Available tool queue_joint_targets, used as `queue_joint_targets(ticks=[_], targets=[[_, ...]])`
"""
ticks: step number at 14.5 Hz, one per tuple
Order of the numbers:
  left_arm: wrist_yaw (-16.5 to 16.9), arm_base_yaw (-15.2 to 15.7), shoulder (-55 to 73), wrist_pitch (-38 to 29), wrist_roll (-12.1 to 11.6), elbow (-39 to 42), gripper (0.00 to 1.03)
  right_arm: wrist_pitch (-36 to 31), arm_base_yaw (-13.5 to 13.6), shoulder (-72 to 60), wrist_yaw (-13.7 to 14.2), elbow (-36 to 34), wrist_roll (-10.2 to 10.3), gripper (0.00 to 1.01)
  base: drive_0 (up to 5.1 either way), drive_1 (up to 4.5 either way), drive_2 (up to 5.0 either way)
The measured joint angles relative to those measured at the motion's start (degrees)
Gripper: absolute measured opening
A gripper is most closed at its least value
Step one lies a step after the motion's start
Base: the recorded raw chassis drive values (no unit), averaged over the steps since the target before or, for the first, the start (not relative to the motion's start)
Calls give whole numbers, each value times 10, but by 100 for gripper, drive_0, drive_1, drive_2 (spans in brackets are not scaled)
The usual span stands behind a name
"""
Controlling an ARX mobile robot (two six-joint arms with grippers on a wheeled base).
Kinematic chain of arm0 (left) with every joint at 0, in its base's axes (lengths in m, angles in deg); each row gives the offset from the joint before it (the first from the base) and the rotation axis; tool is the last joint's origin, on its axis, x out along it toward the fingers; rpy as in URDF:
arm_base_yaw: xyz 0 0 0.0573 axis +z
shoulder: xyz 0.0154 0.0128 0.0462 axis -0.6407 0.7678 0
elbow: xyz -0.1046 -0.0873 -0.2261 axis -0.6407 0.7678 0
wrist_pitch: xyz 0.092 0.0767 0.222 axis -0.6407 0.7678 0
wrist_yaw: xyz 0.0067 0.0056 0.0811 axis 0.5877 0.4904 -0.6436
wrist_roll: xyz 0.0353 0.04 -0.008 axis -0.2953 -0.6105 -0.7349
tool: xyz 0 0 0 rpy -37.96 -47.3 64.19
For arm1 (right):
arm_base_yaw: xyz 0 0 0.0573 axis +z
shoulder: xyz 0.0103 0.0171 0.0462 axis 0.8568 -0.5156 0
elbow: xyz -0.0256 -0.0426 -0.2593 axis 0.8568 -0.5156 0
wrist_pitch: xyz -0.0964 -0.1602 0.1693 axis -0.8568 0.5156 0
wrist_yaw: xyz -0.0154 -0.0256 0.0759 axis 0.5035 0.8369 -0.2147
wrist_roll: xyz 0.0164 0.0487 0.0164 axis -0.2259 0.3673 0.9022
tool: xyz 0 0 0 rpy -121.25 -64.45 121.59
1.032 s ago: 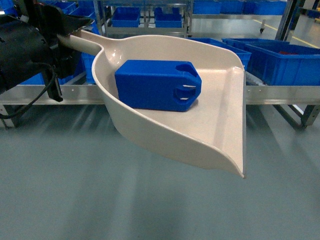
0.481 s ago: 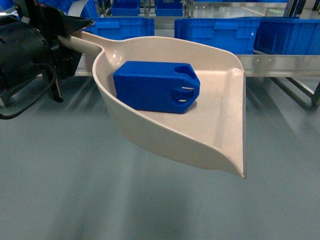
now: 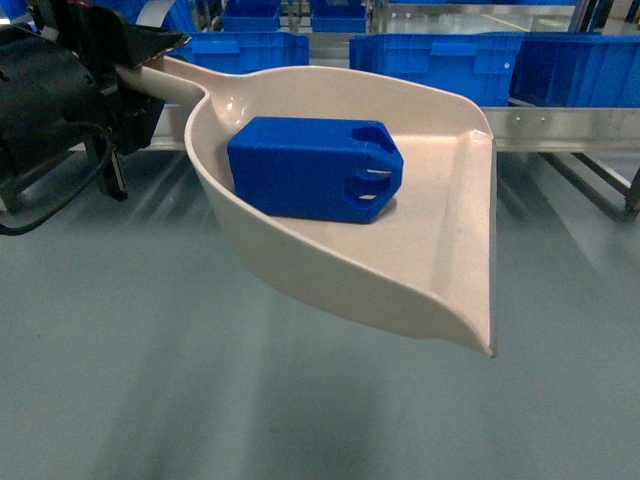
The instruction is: Place part in tray to right shelf
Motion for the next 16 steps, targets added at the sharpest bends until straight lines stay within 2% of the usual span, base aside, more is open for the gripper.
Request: queue_joint_targets(ticks=[2,8,16], targets=[[1,0,0,3,0,0,12,3,0,-1,0,0,0,98,0,0,0],[-4,6,0,4,-1,0,12,3,0,-1,0,0,0,98,9,436,-418],[1,0,-1,0,0,0,12,3,0,-1,0,0,0,98,1,429,-426]])
